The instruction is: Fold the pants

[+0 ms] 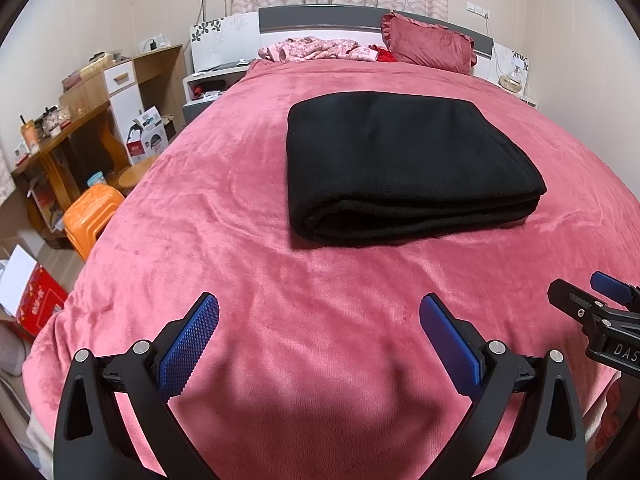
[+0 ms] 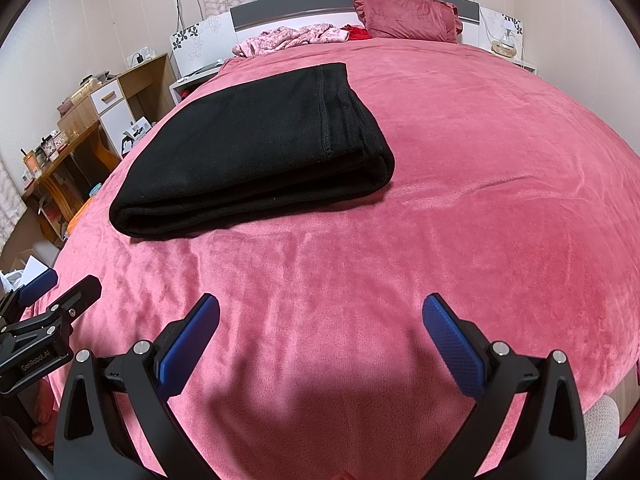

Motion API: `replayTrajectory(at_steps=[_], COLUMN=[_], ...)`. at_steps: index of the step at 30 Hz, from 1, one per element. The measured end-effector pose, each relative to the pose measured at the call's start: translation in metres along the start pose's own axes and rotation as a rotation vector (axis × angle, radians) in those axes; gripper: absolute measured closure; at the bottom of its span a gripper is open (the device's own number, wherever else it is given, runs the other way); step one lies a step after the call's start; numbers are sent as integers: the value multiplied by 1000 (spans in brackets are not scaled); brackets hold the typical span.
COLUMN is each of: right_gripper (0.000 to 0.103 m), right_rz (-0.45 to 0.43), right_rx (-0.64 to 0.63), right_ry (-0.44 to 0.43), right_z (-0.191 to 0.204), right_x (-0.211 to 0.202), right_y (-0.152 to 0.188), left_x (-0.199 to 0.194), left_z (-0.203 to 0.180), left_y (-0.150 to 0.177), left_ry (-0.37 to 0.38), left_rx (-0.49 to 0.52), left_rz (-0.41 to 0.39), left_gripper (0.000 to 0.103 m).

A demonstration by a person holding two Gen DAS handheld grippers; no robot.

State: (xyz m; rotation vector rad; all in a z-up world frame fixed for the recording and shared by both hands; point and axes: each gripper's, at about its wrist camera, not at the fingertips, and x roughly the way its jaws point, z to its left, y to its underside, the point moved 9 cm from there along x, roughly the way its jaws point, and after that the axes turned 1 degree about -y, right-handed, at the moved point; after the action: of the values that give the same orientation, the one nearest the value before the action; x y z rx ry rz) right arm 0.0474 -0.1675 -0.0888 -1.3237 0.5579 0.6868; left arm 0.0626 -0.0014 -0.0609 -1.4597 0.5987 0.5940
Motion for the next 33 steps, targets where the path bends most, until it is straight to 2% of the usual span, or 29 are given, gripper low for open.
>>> replayTrajectory(at_steps=[10,21,33], right_gripper=[2,2,2], right_rz=[1,9,16], right_rx=[0,-6,8], right_ry=[0,1,-4], right_z=[-1,1,-1], right_x=[1,5,11], right_y=[0,1,-1], left_x=[2,14,18], left_z=[0,-4,-4], left_y=[0,8,8], left_ry=[2,11,9], left_rx=[-1,11,9], left_rz=[7,52,56], left_gripper=[3,4,3])
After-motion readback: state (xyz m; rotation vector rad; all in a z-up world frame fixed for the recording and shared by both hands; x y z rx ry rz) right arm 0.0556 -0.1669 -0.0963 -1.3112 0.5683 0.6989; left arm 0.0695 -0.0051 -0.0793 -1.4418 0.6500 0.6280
